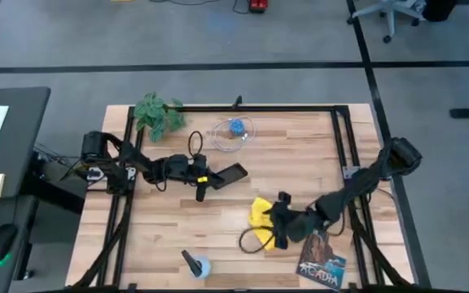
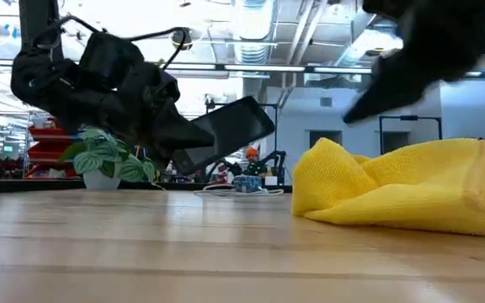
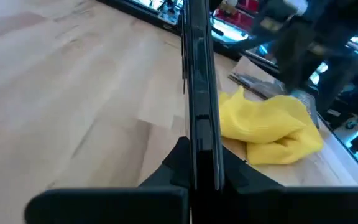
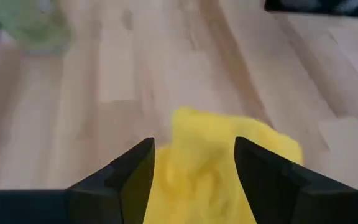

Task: Apply microfiber cloth
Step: Wipe the cellphone using a microfiber cloth

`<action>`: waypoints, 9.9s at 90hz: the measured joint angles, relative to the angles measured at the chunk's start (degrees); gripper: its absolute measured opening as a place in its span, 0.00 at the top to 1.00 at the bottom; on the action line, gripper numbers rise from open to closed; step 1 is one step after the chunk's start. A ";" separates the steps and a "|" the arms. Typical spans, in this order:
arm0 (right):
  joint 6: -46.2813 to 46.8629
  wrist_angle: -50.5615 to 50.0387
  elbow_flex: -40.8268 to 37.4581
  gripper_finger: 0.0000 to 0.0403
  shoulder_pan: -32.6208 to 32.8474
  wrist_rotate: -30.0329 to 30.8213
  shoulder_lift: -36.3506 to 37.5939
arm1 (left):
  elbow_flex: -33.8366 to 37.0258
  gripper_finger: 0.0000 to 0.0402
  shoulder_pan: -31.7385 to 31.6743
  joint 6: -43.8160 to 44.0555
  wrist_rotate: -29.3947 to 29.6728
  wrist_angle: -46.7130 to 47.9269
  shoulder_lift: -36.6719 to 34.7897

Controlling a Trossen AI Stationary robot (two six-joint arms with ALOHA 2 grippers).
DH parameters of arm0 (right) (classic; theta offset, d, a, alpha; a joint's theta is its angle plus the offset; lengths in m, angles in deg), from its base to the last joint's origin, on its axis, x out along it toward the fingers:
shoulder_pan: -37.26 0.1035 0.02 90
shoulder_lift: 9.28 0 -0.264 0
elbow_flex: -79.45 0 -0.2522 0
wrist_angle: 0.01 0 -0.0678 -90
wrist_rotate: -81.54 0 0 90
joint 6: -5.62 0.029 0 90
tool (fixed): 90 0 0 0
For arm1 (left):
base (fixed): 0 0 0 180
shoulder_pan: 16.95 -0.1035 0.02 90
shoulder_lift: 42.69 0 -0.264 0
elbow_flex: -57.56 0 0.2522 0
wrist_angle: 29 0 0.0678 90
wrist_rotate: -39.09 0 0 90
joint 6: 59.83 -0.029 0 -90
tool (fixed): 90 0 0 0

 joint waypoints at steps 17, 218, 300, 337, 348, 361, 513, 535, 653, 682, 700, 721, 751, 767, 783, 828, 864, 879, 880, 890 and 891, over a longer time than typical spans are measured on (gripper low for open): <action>9.07 0.03 0.03 0.47 0.51 1.30 -9.31 | 0.00 0.99 2.51 0.25 1.29 -0.07 0.00; -31.27 13.66 19.12 0.97 -1.75 38.53 -20.46 | -7.76 0.98 13.84 7.89 11.97 -1.70 -0.04; -38.69 28.37 19.23 0.97 -4.92 50.39 -20.47 | -8.00 0.98 15.69 5.35 18.71 -9.62 -0.11; -29.99 28.51 19.23 0.98 -7.63 30.29 -21.27 | -7.63 0.98 15.93 4.50 18.78 -9.52 0.12; -29.83 28.90 19.23 0.98 -9.03 25.30 -21.25 | -7.63 0.98 15.91 4.52 18.77 -9.98 0.13; -30.34 29.01 19.23 0.98 -10.05 24.02 -21.25 | -7.63 0.98 15.87 4.59 19.16 -10.15 0.13; -52.53 14.71 19.34 0.98 -9.05 33.46 -9.48 | -8.19 0.98 17.42 5.28 17.78 0.26 0.22; -59.65 13.33 19.12 0.98 -8.54 42.61 -5.11 | -8.66 0.98 17.57 5.15 19.85 -2.73 -0.33; -75.21 27.20 19.23 0.98 -3.97 43.46 -3.61 | -8.31 0.99 17.57 5.49 16.08 -2.89 -0.04; -86.40 42.56 18.12 0.98 4.17 43.60 -1.37 | -8.31 0.99 17.25 6.01 16.43 -2.39 -0.04; -57.18 23.77 11.87 0.98 3.51 30.26 8.30 | -7.69 0.99 17.06 5.83 16.19 -5.02 -0.21; -14.54 -11.74 6.98 0.98 -0.94 17.45 15.16 | -2.60 0.99 14.93 5.56 16.19 -6.89 -5.56; -1.23 -15.88 -1.81 0.96 -3.77 3.50 15.12 | 6.52 0.99 10.93 5.84 16.37 -6.35 -16.74; 1.04 -16.16 -3.26 0.94 -4.01 1.94 15.12 | 7.84 0.98 11.43 6.91 16.35 -6.20 -17.31; 0.63 -17.23 -3.24 0.95 -4.39 1.97 15.11 | 7.91 0.98 12.71 7.04 16.32 -4.39 -17.31; 11.43 -33.81 -3.19 0.59 -4.59 -14.47 8.36 | 7.89 0.98 19.87 11.98 21.44 5.89 -17.31; 7.36 -34.59 4.84 0.36 -9.20 -20.40 18.95 | 7.81 0.98 21.07 11.75 23.36 5.65 -17.31; -4.83 -12.52 4.91 0.35 -13.18 -13.60 19.65 | 5.56 0.98 23.35 7.69 23.42 5.59 -17.31; -5.60 -11.12 4.91 0.35 -13.57 -13.64 19.46 | 5.37 0.98 23.54 7.38 23.49 5.59 -17.31; -11.78 0.90 4.93 0.35 -17.17 -13.91 16.63 | 3.66 0.98 25.32 4.70 25.16 5.58 -17.31; -12.28 2.05 4.93 0.35 -17.50 -14.11 16.23 | 3.53 0.98 25.49 4.48 25.32 5.56 -17.31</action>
